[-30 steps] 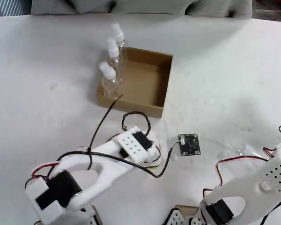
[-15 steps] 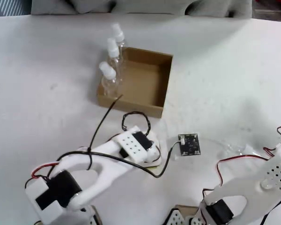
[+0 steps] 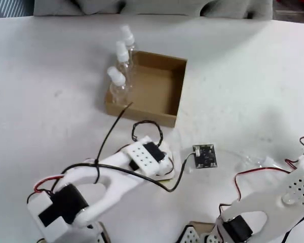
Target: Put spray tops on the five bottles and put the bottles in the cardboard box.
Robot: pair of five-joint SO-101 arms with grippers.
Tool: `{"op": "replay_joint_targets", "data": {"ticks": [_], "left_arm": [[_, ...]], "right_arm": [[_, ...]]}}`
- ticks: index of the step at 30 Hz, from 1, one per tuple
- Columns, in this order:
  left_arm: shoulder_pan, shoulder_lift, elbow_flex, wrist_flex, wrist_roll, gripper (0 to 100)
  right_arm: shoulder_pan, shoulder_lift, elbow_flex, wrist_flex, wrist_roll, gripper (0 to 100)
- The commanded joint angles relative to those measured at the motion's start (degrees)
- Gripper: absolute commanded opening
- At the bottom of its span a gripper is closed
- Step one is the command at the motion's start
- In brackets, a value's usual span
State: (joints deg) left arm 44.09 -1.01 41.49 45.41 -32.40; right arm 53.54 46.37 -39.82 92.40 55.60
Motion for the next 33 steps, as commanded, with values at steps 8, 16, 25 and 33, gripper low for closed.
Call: {"op": "replay_joint_targets", "data": {"ticks": [8, 16, 25, 33], "left_arm": [[-0.7, -3.6, 0.1, -1.2, -0.7, 4], [-0.7, -3.6, 0.1, -1.2, -0.7, 4], [-0.7, -3.6, 0.1, -1.2, -0.7, 4], [-0.7, -3.6, 0.1, -1.2, -0.7, 4]], "right_arm": [[1.9, -1.8, -2.5, 0.9, -6.6, 24.1], [1.5, -5.9, -2.4, 2.9, -6.7, 23.0], [-0.1, -4.0, -2.4, 2.8, -6.2, 29.2], [-0.7, -4.2, -2.4, 2.0, -6.5, 29.8]]}}
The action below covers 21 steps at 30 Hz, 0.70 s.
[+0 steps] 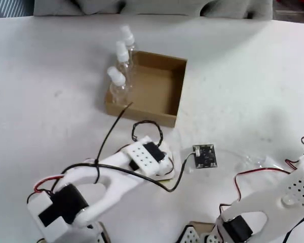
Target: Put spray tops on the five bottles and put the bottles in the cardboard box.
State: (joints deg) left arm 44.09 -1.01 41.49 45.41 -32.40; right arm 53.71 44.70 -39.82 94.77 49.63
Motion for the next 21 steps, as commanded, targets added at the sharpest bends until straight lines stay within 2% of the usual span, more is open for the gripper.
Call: {"op": "replay_joint_targets", "data": {"ticks": [1, 21], "left_arm": [[-0.7, -3.6, 0.1, -1.2, -0.7, 4], [-0.7, -3.6, 0.1, -1.2, -0.7, 4]], "right_arm": [[-0.8, -2.6, -2.4, -0.3, -0.6, 29.8], [-0.9, -2.2, -2.4, -1.7, -0.7, 29.7]]}}
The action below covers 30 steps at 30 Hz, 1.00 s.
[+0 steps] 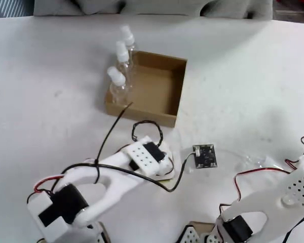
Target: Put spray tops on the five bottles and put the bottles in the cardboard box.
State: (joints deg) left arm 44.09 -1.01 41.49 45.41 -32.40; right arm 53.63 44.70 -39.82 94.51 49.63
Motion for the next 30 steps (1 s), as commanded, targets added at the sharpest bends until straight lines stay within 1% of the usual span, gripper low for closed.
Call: {"op": "replay_joint_targets", "data": {"ticks": [1, 9, 12, 17, 23, 28, 30], "left_arm": [[-0.7, -3.6, 0.1, -1.2, -0.7, 4], [-0.7, -3.6, 0.1, -1.2, -0.7, 4], [-0.7, -3.6, 0.1, -1.2, -0.7, 4], [-0.7, -3.6, 0.1, -1.2, -0.7, 4], [-0.7, -3.6, 0.1, -1.2, -0.7, 4], [-0.7, -3.6, 0.1, -1.2, -0.7, 4], [-0.7, -3.6, 0.1, -1.2, -0.7, 4]], "right_arm": [[-0.8, -2.2, -2.4, -1.8, -0.7, 29.7], [-0.7, -2.2, -2.1, -1.6, -0.9, 29.7], [-0.7, -2.2, -2.2, -1.7, -2.1, 29.6], [-1.5, -2.1, -1.9, -1.7, -2.2, 19.7], [-1.7, -2.1, -2.0, -1.7, -2.3, 16.6], [-1.6, -2.7, -2.6, -1.7, -2.5, 5.8], [-1.6, -2.7, -5.0, -1.4, -4.0, 4.5]]}}
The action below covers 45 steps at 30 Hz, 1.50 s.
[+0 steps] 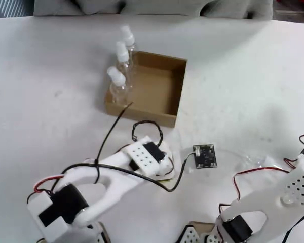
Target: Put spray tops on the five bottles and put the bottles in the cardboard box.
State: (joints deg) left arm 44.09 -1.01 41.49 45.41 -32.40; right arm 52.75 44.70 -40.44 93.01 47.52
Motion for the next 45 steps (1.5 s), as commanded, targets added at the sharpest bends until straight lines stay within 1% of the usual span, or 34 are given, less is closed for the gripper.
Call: {"op": "replay_joint_targets", "data": {"ticks": [1, 4, 6, 7, 11, 13, 17, 26, 36, 42, 45], "left_arm": [[-0.7, -3.6, 0.1, -1.2, -0.7, 4], [-0.7, -3.6, 0.1, -1.2, -0.7, 4], [-0.7, -3.6, 0.1, -1.2, -0.7, 4], [-0.7, -3.6, 0.1, -1.2, -0.7, 4], [-0.7, -3.6, 0.1, -1.2, -0.7, 4], [-0.7, -3.6, 0.1, -1.2, -0.7, 4], [-0.7, -3.6, 0.1, -1.2, -0.7, 4], [-0.7, -3.6, 0.1, -1.2, -0.7, 4], [-0.8, -3.7, 0.1, -1.2, -0.7, 4], [-5.1, -4.2, -0.5, -1.2, -0.5, 4], [-5.6, -4.3, -0.5, -1.2, -0.4, 4]], "right_arm": [[-0.5, -2.7, -6.0, 0.1, -4.0, 4.6], [-0.3, -2.7, -11.6, 2.2, -8.6, 4.3], [-0.7, -2.7, -15.6, 6.1, -9.9, 4.2], [-0.7, -2.9, -16.8, 6.2, -10.5, 4.1], [-0.4, -6.6, -16.2, 6.2, -14.7, 4.1], [-0.3, -10.2, -13.4, 6.2, -15.1, 4.1], [-0.9, -20.0, -2.7, 6.2, -15.1, 4.1], [-6.1, -40.7, 18.1, 5.8, -15.7, 4.1], [-12.0, -60.9, 33.1, 3.5, -25.0, 4.1], [-14.0, -71.8, 40.4, -3.1, -32.4, 4.5], [-16.0, -75.3, 43.6, -8.0, -37.6, 4.5]]}}
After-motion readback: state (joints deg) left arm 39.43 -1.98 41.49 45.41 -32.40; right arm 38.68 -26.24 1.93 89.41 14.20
